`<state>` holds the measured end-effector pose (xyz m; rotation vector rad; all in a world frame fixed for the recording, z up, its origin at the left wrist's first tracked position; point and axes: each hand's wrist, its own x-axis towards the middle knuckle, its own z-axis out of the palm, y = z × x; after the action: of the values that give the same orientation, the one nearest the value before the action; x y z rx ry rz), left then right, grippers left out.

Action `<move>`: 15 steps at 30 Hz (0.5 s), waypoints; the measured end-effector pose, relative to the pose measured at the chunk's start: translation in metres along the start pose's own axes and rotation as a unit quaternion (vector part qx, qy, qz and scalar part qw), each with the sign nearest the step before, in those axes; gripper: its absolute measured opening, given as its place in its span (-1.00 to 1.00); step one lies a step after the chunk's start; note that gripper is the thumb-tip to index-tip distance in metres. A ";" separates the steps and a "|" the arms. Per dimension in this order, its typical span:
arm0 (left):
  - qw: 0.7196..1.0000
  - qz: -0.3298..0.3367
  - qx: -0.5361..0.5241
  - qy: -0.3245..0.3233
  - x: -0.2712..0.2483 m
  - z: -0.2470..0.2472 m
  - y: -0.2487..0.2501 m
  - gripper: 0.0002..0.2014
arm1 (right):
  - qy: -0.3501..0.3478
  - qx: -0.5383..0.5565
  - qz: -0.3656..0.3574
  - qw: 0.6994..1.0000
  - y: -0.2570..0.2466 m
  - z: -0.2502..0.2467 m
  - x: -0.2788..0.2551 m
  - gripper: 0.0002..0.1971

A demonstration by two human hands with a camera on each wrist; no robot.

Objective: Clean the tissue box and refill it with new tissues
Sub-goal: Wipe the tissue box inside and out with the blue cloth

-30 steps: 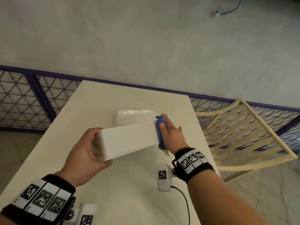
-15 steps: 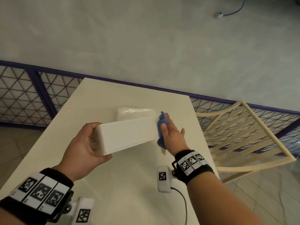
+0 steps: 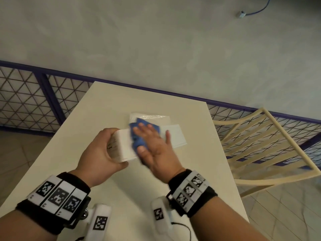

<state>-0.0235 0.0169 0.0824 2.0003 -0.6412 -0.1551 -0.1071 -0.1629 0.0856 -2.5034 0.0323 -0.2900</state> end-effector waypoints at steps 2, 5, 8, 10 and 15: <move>1.000 0.007 0.015 0.004 0.001 -0.005 0.001 -0.26 | 0.051 -0.004 0.095 0.994 0.036 -0.013 0.000 -0.45; 0.999 0.017 0.031 0.004 0.004 -0.005 -0.001 -0.22 | 0.081 0.013 0.149 0.985 0.043 -0.008 0.004 -0.45; 0.997 0.020 0.077 -0.003 0.010 0.001 0.002 -0.26 | 0.063 0.054 0.076 0.994 -0.006 0.013 0.005 -0.46; 0.998 0.016 0.063 -0.014 0.011 0.001 0.006 -0.34 | 0.042 0.042 0.015 0.998 -0.036 0.022 0.000 -0.45; 0.998 0.030 0.035 -0.035 0.007 -0.002 0.008 -0.31 | 0.048 -0.017 -0.023 0.998 -0.006 0.006 -0.011 -0.46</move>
<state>-0.0201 0.0119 0.0912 2.0474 -0.7601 -0.1698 -0.1172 -0.1529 0.0820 -2.5237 0.0197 -0.4323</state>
